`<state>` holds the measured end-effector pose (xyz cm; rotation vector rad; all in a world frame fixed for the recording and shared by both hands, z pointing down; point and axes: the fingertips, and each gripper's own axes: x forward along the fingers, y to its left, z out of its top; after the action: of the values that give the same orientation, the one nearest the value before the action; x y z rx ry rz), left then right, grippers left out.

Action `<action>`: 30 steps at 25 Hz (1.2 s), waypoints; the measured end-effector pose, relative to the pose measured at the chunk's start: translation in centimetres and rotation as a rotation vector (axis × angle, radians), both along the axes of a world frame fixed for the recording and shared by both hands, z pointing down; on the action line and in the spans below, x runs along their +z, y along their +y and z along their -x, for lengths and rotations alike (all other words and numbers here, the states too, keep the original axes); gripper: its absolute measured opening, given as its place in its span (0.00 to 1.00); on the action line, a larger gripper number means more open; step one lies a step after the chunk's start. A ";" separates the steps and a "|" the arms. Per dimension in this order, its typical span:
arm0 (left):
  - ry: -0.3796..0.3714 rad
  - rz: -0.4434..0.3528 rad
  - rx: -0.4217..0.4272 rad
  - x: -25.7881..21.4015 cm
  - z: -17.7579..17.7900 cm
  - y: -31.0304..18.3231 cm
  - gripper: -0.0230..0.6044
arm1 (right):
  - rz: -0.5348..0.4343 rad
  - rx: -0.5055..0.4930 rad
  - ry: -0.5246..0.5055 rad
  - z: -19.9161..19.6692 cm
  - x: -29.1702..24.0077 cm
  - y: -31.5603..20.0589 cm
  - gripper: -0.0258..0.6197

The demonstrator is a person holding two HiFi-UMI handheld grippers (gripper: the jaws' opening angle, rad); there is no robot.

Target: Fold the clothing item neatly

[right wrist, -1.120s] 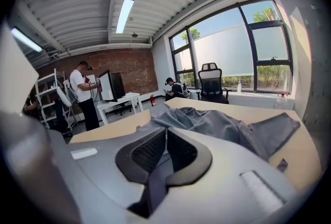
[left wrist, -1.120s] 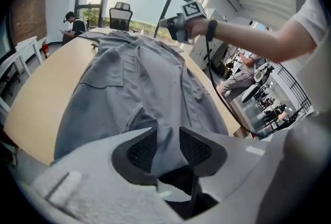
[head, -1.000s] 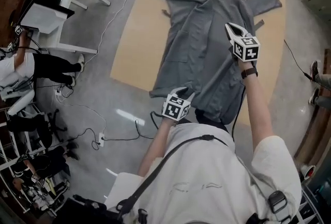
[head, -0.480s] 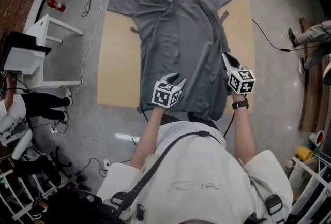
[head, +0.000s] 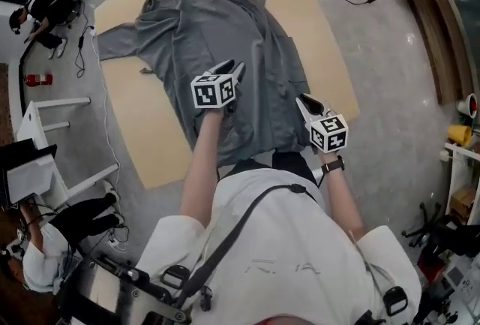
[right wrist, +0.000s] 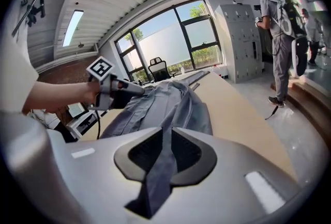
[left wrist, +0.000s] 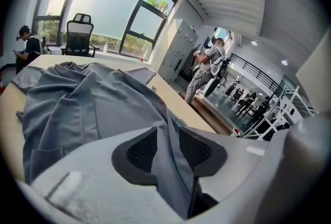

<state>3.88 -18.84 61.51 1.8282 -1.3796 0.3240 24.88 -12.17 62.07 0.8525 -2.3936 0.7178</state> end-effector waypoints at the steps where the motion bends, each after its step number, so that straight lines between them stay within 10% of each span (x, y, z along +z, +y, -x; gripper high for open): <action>1: 0.000 0.005 0.015 0.2 0.0 -1.2 0.26 | 0.011 0.011 0.011 -0.3 0.4 1.0 0.12; 14: 0.059 0.037 0.048 3.5 0.1 -12.6 0.26 | 0.200 -0.106 0.147 1.1 8.4 13.2 0.18; 30: -0.001 0.060 -0.053 5.2 2.6 -24.0 0.27 | 0.216 -0.137 0.367 0.5 12.2 13.2 0.13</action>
<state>1.32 -42.85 66.75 1.7395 -1.4016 0.3351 24.38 1.02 74.27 0.6579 -1.9854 0.6843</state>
